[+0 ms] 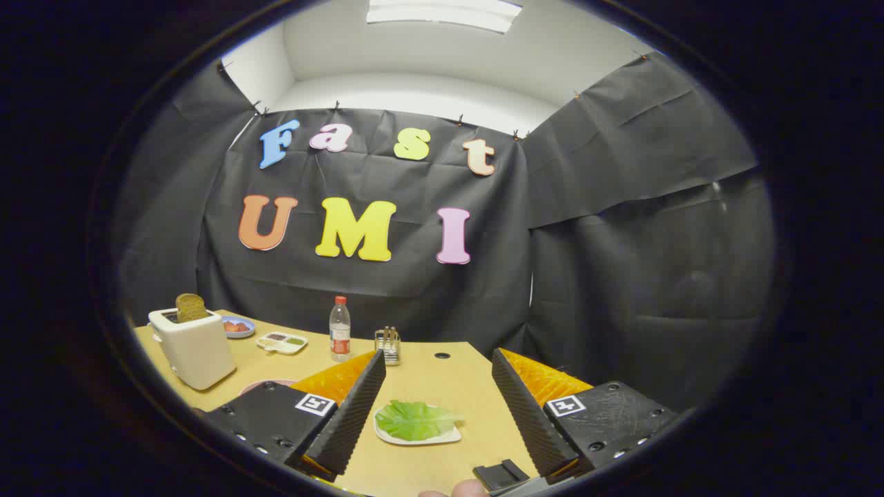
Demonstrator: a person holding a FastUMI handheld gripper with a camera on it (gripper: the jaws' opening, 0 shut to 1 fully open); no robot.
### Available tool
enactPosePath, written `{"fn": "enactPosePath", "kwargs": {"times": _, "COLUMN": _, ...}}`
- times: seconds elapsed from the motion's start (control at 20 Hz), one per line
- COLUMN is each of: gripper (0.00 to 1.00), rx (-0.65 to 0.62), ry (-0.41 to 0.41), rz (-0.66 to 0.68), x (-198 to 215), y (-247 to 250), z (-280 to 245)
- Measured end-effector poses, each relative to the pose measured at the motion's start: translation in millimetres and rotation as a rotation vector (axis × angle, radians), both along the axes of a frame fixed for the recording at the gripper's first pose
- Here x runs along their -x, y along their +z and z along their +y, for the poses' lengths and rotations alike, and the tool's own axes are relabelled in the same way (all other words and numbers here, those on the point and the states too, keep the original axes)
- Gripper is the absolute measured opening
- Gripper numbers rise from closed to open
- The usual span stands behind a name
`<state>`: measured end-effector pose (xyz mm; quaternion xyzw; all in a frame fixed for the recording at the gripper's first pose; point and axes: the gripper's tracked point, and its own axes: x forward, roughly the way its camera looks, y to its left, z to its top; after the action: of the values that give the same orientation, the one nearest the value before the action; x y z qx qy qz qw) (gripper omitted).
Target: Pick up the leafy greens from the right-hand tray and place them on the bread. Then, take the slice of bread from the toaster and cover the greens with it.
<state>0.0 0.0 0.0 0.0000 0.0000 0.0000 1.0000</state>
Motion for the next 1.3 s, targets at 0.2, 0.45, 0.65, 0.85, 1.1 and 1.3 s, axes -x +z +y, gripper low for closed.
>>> {"fn": "enactPosePath", "kwargs": {"times": 0.2, "gripper": 0.95, "rx": -0.008, "ry": 0.009, "rz": 0.013, "x": -1, "y": -4, "z": 3}}
{"fn": "enactPosePath", "kwargs": {"times": 0.45, "gripper": 0.95, "rx": -0.026, "ry": 0.02, "rz": 0.036, "x": -5, "y": -10, "z": 7}}
{"fn": "enactPosePath", "kwargs": {"times": 0.65, "gripper": 0.95, "rx": -0.017, "ry": -0.001, "rz": 0.035, "x": -8, "y": -7, "z": 0}}
{"fn": "enactPosePath", "kwargs": {"times": 0.85, "gripper": 0.95, "rx": -0.015, "ry": -0.005, "rz": 0.033, "x": -9, "y": -7, "z": -1}}
{"fn": "enactPosePath", "kwargs": {"times": 1.1, "gripper": 0.95, "rx": -0.026, "ry": 0.009, "rz": 0.036, "x": -11, "y": -9, "z": 0}}
{"fn": "enactPosePath", "kwargs": {"times": 1.3, "gripper": 0.95, "rx": -0.081, "ry": 0.045, "rz": 0.105, "x": -23, "y": -28, "z": 5}}
